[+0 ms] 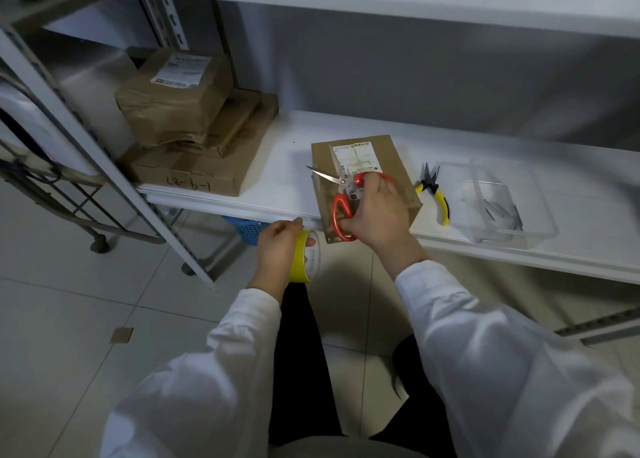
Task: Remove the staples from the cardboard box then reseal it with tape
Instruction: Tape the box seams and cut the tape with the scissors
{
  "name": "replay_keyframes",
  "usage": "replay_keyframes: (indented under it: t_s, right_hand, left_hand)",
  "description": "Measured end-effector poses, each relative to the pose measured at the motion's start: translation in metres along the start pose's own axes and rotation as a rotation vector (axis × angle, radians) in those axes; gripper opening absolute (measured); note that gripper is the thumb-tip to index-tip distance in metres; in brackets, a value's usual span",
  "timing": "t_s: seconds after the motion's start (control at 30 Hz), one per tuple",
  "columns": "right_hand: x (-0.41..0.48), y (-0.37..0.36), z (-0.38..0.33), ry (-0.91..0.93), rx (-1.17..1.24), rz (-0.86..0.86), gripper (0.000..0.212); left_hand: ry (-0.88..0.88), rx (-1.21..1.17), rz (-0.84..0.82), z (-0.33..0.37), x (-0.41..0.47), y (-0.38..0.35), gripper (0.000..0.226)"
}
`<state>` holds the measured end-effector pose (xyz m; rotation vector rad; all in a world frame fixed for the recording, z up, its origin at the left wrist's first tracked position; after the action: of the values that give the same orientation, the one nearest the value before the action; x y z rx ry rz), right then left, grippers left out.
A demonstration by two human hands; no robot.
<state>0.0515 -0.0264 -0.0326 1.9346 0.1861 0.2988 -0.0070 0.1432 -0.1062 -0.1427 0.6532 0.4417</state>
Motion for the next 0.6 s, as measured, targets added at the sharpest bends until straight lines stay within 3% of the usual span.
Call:
replay_keyframes:
  t_s: [0.23,0.3,0.37,0.47,0.6]
  right_hand:
    - [0.002,0.011,0.012,0.16,-0.043,-0.049,0.049]
    - [0.002,0.014,0.02,0.173,-0.002,-0.121,0.051]
    - [0.003,0.016,0.023,0.112,0.103,-0.197,0.066]
    - [0.007,0.025,0.012,-0.033,0.184,-0.092,0.088]
    - [0.005,0.008,-0.021,-0.075,0.027,0.05,0.072]
  left_hand:
    - [0.006,-0.027,0.002,0.004,-0.003,0.005,0.023]
    - [0.017,-0.033,-0.002,0.003,-0.003,0.004,0.022]
    - [0.025,-0.034,-0.008,0.001,-0.003,0.002,0.021]
    - [0.03,-0.029,0.0,0.001,-0.003,-0.001,0.023]
    - [0.012,-0.027,0.006,0.002,-0.001,0.001,0.019]
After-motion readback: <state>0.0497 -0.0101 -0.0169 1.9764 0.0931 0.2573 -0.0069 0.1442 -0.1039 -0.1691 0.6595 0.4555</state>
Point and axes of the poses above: each hand's wrist, its own x-axis towards the middle knuckle, its own y-axis out of the back of the hand, z = x × y, the point moved 8 cm from there along x, towards the middle knuckle, and after that the axes turned 11 degrees about y, right-handed, at the moved point
